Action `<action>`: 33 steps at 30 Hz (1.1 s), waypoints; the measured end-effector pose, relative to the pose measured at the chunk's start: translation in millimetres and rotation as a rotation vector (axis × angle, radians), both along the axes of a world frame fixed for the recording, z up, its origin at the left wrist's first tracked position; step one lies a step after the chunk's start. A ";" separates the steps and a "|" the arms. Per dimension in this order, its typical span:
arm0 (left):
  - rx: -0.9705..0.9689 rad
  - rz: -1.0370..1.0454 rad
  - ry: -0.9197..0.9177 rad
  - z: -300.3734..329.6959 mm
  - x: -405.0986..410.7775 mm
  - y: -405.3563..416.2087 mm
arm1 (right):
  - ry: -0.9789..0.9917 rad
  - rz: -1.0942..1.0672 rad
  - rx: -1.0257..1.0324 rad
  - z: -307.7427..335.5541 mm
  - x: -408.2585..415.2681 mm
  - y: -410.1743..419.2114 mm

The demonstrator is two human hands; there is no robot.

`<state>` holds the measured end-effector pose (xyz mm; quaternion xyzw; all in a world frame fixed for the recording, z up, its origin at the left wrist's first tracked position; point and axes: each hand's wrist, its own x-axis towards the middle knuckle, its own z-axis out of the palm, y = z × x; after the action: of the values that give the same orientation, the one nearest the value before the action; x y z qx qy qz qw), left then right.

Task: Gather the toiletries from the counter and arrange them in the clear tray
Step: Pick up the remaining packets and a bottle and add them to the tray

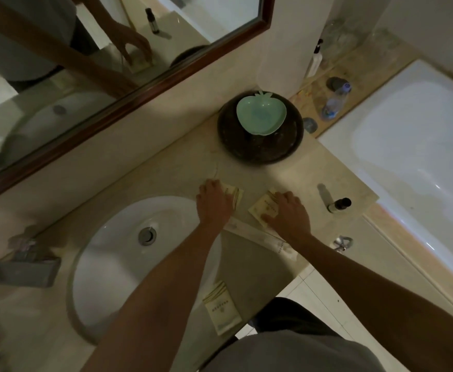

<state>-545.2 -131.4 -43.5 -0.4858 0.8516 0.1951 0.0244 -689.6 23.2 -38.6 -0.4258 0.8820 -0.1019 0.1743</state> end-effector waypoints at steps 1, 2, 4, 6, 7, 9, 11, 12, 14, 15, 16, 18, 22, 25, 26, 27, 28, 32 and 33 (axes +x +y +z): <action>0.012 -0.142 0.030 -2.3 -2.5 -3.1 | -0.024 0.022 0.018 -2.0 -0.4 -1.0; 0.040 -0.256 0.088 -1.6 -4.4 -5.2 | -0.059 0.037 0.021 -3.1 -1.8 -2.0; -0.011 -0.268 0.192 -2.1 -6.5 -2.8 | -0.105 0.031 0.001 -3.7 -6.5 -1.8; -0.059 -0.105 0.192 -1.8 -5.2 4.0 | -0.100 -0.009 -0.013 -4.5 -10.9 -0.7; -0.042 -0.094 0.171 -3.1 -4.7 8.8 | -0.093 -0.009 0.005 -4.6 -11.9 -0.7; 0.031 -0.169 0.184 -10.4 -3.6 15.7 | -0.090 0.033 0.056 -6.6 -13.6 -2.6; 0.060 -0.169 0.219 -13.4 -1.4 18.3 | -0.099 0.038 0.087 -6.9 -15.9 -6.3; 0.034 -0.125 0.233 -13.9 -0.3 19.4 | -0.116 0.021 0.091 -6.6 -17.0 -8.4; 0.034 0.009 0.256 -12.8 3.5 22.1 | -0.172 -0.011 0.072 -5.7 -18.8 -11.4; 0.063 0.048 0.280 -12.7 5.5 22.5 | -0.198 -0.015 0.059 -5.1 -19.3 -12.4; 0.085 0.036 0.296 -13.0 7.6 21.9 | -0.212 -0.006 0.050 -4.1 -19.7 -12.9; 0.067 -0.071 0.307 -15.1 10.7 17.0 | -0.201 0.030 0.048 -1.2 -20.7 -13.5; -0.023 -0.074 0.270 -12.1 7.2 7.5 | -0.110 -0.074 0.021 2.3 -15.9 -14.0; 0.018 -0.099 0.218 -12.2 11.1 10.2 | -0.028 -0.019 0.061 2.3 -6.4 -20.1; 0.028 -0.118 0.216 -13.8 13.2 11.3 | -0.030 0.012 0.062 2.4 -6.3 -22.4; 0.035 -0.126 0.230 -15.9 14.8 11.1 | -0.042 0.027 0.059 3.0 -8.2 -24.0; 0.042 -0.126 0.255 -16.4 15.6 10.3 | -0.053 0.028 0.057 4.0 -11.7 -24.1; 0.114 -0.078 0.320 -10.2 15.9 6.5 | -0.041 0.021 -0.031 9.0 -21.6 -21.6; 0.150 -0.041 0.336 -8.8 17.7 5.7 | -0.045 0.064 -0.075 12.5 -19.2 -27.8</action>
<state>-527.4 -125.7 -52.4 -0.4259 0.8363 0.3362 -0.0782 -708.8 -4.6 -26.1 -0.4574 0.8594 -0.1389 0.1813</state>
